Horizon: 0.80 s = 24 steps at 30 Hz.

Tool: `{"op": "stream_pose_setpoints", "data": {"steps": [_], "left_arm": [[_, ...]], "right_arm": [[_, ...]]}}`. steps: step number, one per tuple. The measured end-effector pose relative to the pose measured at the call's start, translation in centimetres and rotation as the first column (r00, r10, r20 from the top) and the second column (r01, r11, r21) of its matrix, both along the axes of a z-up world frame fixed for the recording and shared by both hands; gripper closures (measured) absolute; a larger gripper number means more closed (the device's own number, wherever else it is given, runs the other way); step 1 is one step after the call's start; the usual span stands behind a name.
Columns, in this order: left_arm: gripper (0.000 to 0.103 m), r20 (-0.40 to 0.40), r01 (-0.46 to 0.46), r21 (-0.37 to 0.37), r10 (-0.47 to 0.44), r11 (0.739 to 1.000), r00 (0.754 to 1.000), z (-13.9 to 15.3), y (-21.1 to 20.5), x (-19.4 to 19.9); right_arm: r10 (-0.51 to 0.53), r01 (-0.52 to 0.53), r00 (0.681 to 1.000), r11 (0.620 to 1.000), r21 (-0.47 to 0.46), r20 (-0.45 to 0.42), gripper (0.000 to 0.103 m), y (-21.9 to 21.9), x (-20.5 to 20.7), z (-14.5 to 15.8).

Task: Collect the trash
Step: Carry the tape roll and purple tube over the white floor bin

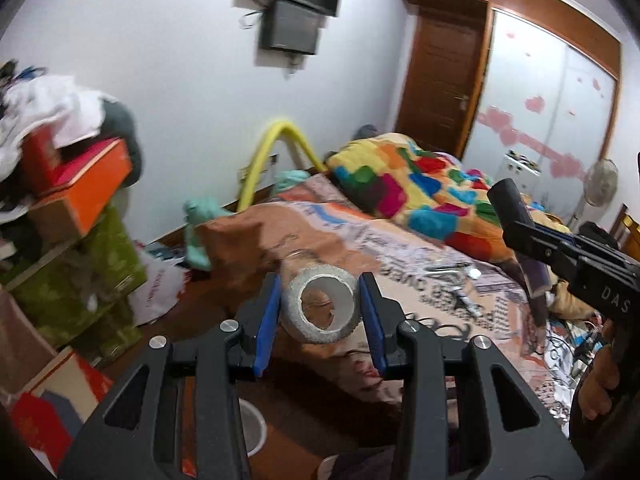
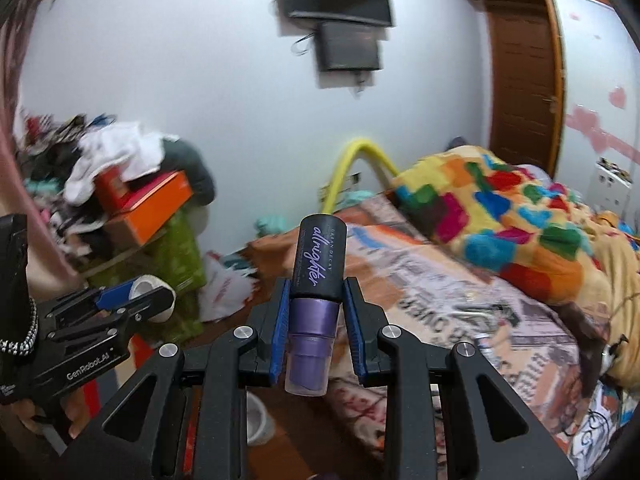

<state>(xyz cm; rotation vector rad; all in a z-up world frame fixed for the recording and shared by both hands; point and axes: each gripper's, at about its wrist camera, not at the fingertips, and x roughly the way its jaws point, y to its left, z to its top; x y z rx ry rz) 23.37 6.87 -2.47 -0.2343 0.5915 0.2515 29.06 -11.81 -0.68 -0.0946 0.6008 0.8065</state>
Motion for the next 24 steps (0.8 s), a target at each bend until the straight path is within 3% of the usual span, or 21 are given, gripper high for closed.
{"op": "stream_pose_setpoints", "data": {"steps": [7, 14, 24], "left_arm": [[0.064, -0.043, -0.115, -0.013, 0.115, 0.993, 0.992, -2.3, 5.7, -4.2], [0.064, -0.111, -0.222, -0.048, 0.216, 0.974, 0.970, -6.1, 10.4, -7.9], [0.064, -0.263, -0.305, -0.138, 0.262, 0.942, 0.929, -13.6, 14.7, -8.7]], "right_arm": [[0.144, -0.145, 0.989, 0.989, -0.041, -0.045, 0.079, 6.1, -3.4, -2.2], [0.260, -0.271, 0.959, 0.957, -0.100, -0.114, 0.079, 11.5, -5.5, -5.2], [0.325, -0.393, 0.893, 0.901, -0.186, -0.311, 0.079, 16.4, -6.2, -12.9]]}}
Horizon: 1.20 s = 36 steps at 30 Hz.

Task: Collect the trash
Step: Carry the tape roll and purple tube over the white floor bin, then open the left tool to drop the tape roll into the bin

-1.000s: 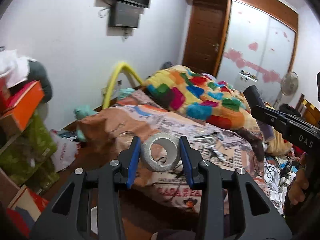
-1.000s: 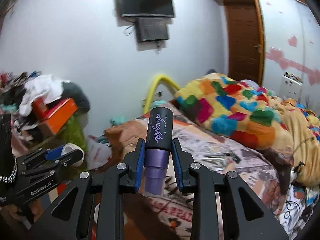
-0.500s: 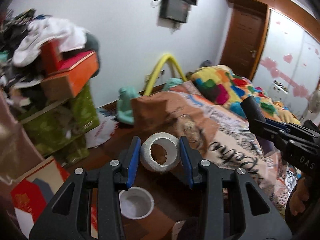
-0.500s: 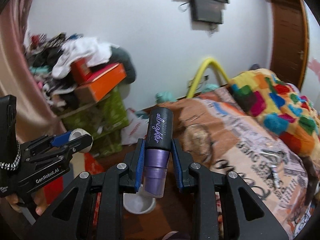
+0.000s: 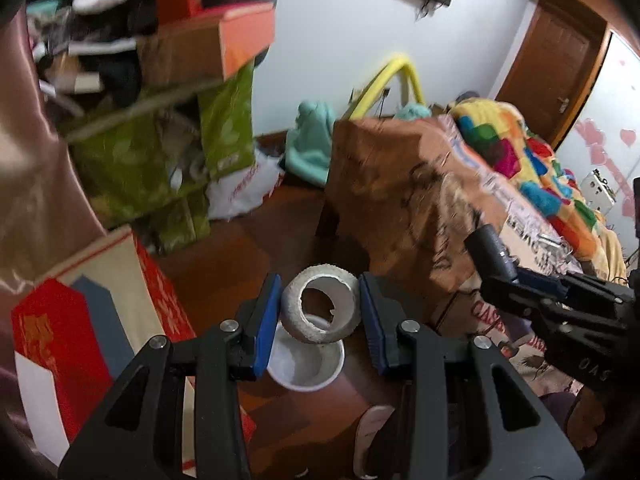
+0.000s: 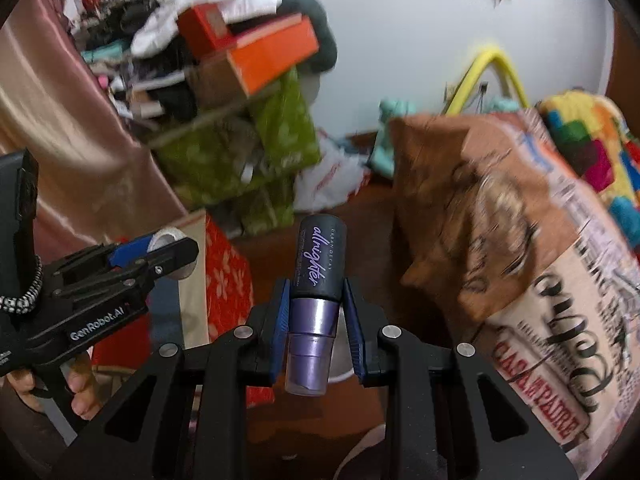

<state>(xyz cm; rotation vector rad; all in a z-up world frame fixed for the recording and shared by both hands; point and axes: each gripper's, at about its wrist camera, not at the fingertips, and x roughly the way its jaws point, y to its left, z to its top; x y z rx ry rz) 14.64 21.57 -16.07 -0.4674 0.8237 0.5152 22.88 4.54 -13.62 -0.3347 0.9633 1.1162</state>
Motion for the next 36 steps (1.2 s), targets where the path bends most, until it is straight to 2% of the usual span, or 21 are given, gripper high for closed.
{"op": "stream_pose_setpoints", "data": {"steps": [11, 15, 18, 23, 30, 36], "left_arm": [[0.064, -0.141, -0.006, -0.135, -0.013, 0.991, 0.990, -8.3, 0.8, 1.7], [0.064, -0.180, -0.019, -0.218, -0.021, 0.976, 0.983, -11.4, 1.4, 2.2], [0.064, -0.214, -0.040, -0.236, -0.012, 0.971, 0.977, -12.9, 1.8, 2.5], [0.064, -0.247, -0.049, -0.261, -0.018, 0.964, 0.969, -14.3, 2.4, 3.2], [0.064, -0.248, -0.048, -0.324, -0.036, 0.945, 0.968, -15.0, 2.9, 4.5], [0.060, -0.279, -0.056, -0.320, -0.038, 0.946, 0.960, -15.0, 2.8, 5.2]], "right_arm": [[0.053, -0.075, 0.986, 0.987, -0.141, -0.158, 0.079, 3.1, 0.9, -8.3], [0.066, -0.103, 0.980, 0.976, -0.192, -0.189, 0.079, 4.3, 1.2, -10.8], [0.085, -0.130, 0.976, 0.967, -0.218, -0.202, 0.079, 5.2, 1.3, -12.1], [0.104, -0.155, 0.968, 0.963, -0.220, -0.227, 0.078, 6.2, 1.8, -13.0], [0.081, -0.133, 0.972, 0.964, -0.232, -0.221, 0.070, 5.9, 3.3, -13.2], [0.064, -0.107, 0.978, 0.970, -0.218, -0.198, 0.069, 4.9, 3.9, -12.1]]}}
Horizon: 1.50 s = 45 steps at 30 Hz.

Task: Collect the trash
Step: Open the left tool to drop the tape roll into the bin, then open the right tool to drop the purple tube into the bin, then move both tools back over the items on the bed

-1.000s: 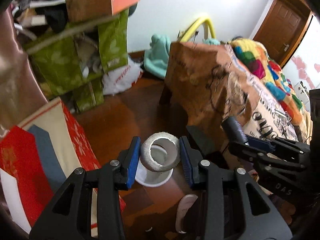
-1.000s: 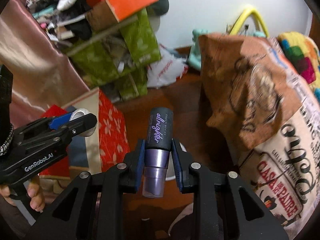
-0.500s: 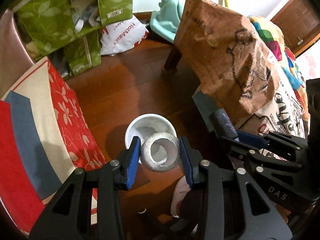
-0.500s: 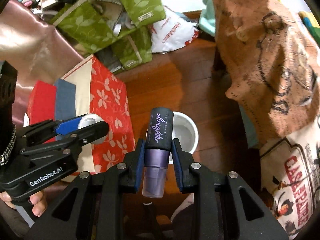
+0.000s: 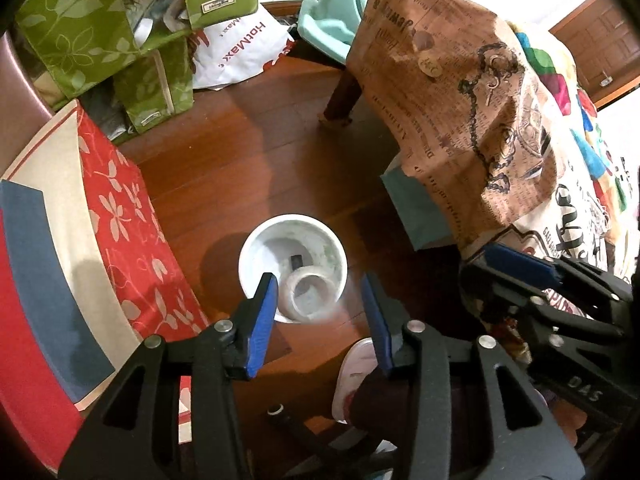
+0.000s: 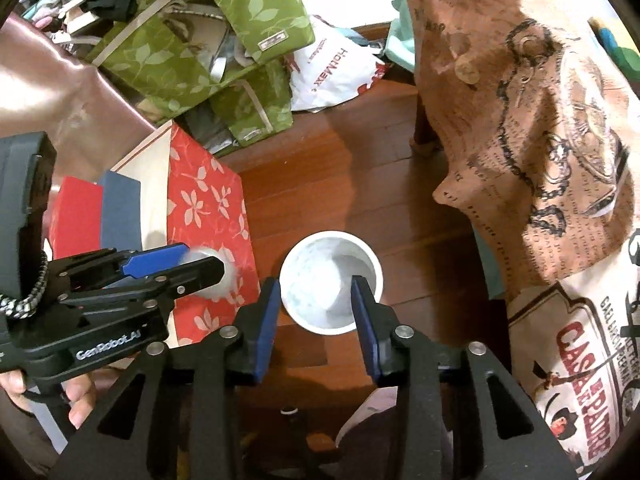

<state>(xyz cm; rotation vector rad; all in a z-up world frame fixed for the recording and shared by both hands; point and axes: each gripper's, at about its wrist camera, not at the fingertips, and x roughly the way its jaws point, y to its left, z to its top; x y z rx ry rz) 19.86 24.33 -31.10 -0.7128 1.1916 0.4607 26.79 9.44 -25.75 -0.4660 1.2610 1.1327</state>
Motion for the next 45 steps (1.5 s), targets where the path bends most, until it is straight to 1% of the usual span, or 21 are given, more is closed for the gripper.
{"op": "stream_pose_setpoints", "data": {"steps": [4, 8, 10, 13, 17, 20, 25, 31, 36, 38, 41, 45], "left_arm": [[0.059, 0.015, 0.002, 0.009, -0.002, 1.000, 1.000, 0.9, -0.3, -0.1], [0.059, 0.032, 0.013, 0.074, -0.016, 0.997, 0.999, 2.9, -1.1, -0.4], [0.059, 0.050, 0.014, 0.109, -0.020, 0.994, 0.999, 4.4, -1.6, -0.8], [0.059, 0.081, 0.008, 0.140, -0.019, 0.990, 0.997, 6.3, -2.3, -1.3], [0.059, 0.133, -0.002, 0.198, -0.025, 0.980, 0.991, 9.5, -3.4, -2.2], [0.059, 0.182, -0.012, 0.243, -0.033, 0.970, 0.983, 12.3, -4.6, -3.0], [0.059, 0.240, -0.024, 0.312, -0.055, 0.950, 0.969, 16.2, -6.7, -3.9], [0.059, 0.327, -0.035, 0.382, -0.100, 0.923, 0.940, 20.8, -9.9, -4.5], [0.059, 0.389, -0.023, 0.442, -0.169, 0.897, 0.906, 24.2, -13.7, -3.4], [0.059, 0.409, -0.010, 0.465, -0.205, 0.885, 0.889, 25.5, -15.4, -2.6], [0.059, 0.435, 0.009, 0.480, -0.246, 0.877, 0.866, 26.9, -17.6, -1.5], [0.059, 0.458, 0.040, 0.506, -0.307, 0.862, 0.834, 28.5, -20.8, 0.6]], "right_arm": [[-0.008, 0.008, 1.000, 1.000, 0.018, 0.014, 0.069, -0.6, -0.1, 1.0], [-0.018, 0.016, 0.999, 0.999, 0.042, 0.044, 0.069, -1.5, -0.5, 2.5], [-0.020, 0.017, 0.998, 0.998, 0.057, 0.058, 0.069, -2.1, -0.6, 3.4], [-0.027, 0.020, 0.997, 0.997, 0.079, 0.079, 0.069, -2.8, -0.9, 4.9], [-0.042, 0.026, 0.992, 0.991, 0.129, 0.117, 0.069, -4.2, -1.5, 7.4], [-0.055, 0.029, 0.988, 0.985, 0.173, 0.146, 0.069, -5.4, -2.0, 9.5], [-0.083, 0.033, 0.977, 0.969, 0.246, 0.195, 0.069, -8.0, -2.9, 12.8], [-0.146, 0.050, 0.951, 0.942, 0.331, 0.272, 0.069, -11.9, -3.4, 16.9], [-0.224, 0.087, 0.924, 0.912, 0.400, 0.310, 0.069, -15.9, -2.5, 20.0], [-0.267, 0.107, 0.903, 0.898, 0.426, 0.335, 0.069, -17.8, -1.9, 21.1], [-0.325, 0.134, 0.870, 0.879, 0.457, 0.370, 0.069, -20.4, -1.2, 22.5], [-0.395, 0.182, 0.836, 0.854, 0.488, 0.380, 0.069, -23.7, 0.1, 23.9]]}}
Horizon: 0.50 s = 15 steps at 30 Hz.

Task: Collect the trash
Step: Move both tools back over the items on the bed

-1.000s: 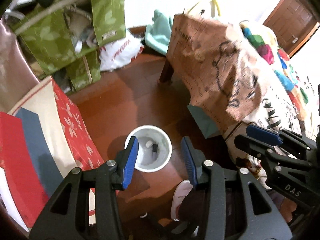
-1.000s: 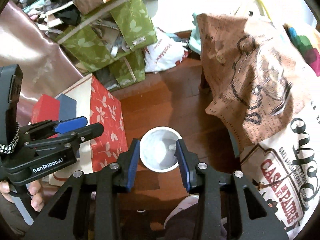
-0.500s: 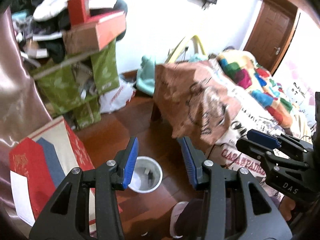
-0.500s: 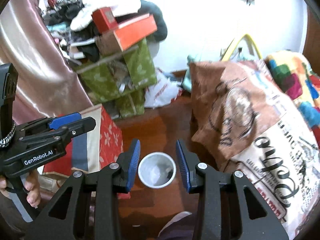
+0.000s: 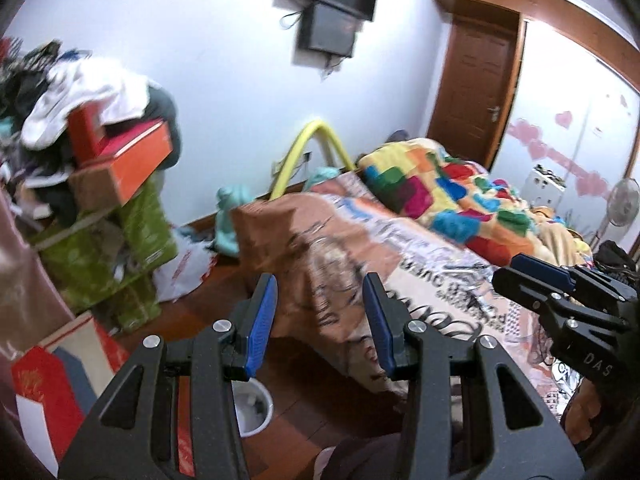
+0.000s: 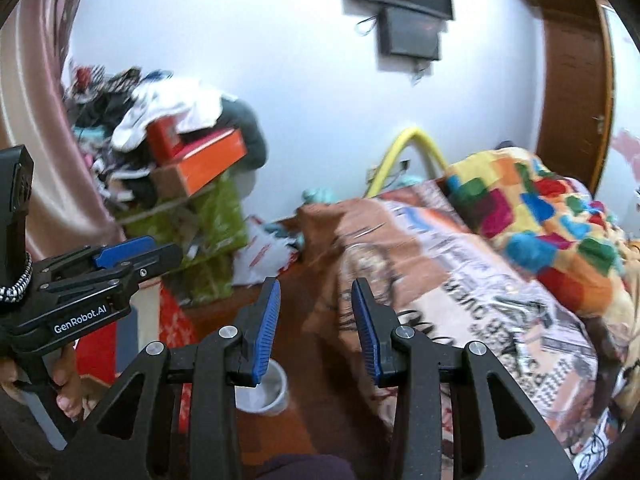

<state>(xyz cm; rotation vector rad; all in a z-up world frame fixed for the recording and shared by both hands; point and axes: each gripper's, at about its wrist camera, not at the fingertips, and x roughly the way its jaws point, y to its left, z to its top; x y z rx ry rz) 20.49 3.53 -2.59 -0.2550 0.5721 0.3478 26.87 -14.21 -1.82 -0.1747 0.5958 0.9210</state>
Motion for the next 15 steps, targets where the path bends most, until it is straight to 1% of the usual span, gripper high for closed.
{"op": "stream_pose_setpoints", "data": {"steps": [2, 3, 4, 6, 7, 10, 12, 15], "left_arm": [[0.059, 0.008, 0.024, 0.006, -0.024, 1.000, 1.000, 0.5, -1.3, 1.0], [0.059, 0.013, 0.039, 0.008, -0.039, 0.999, 0.999, 0.8, -2.0, 1.6], [0.059, 0.015, 0.051, 0.010, -0.051, 0.999, 0.999, 1.0, -2.6, 2.1], [0.059, 0.018, 0.078, 0.016, -0.078, 0.997, 0.997, 1.4, -3.9, 3.4], [0.058, 0.018, 0.091, 0.018, -0.091, 0.996, 0.996, 1.6, -4.5, 4.0], [0.048, 0.018, 0.127, 0.034, -0.128, 0.991, 0.992, 2.1, -6.3, 5.9], [0.036, 0.017, 0.151, 0.040, -0.152, 0.988, 0.988, 2.2, -7.4, 7.2], [0.021, 0.016, 0.177, 0.040, -0.178, 0.983, 0.984, 2.2, -9.0, 9.2]], "right_arm": [[-0.038, 0.038, 0.999, 0.999, 0.015, 0.015, 0.069, -1.6, 0.6, 0.5], [-0.060, 0.060, 0.998, 0.998, 0.024, 0.023, 0.065, -2.7, 1.0, 0.8], [-0.082, 0.081, 0.996, 0.996, 0.034, 0.029, 0.056, -3.5, 1.4, 1.0], [-0.124, 0.122, 0.991, 0.991, 0.061, 0.044, 0.047, -5.2, 1.9, 1.4], [-0.148, 0.144, 0.988, 0.987, 0.071, 0.051, 0.046, -6.1, 2.4, 1.6], [-0.217, 0.211, 0.973, 0.975, 0.075, 0.078, 0.045, -7.9, 3.4, 1.9], [-0.260, 0.253, 0.962, 0.964, 0.078, 0.089, 0.044, -9.4, 4.3, 2.0], [-0.316, 0.309, 0.945, 0.947, 0.085, 0.085, 0.040, -11.3, 5.9, 1.9]]}}
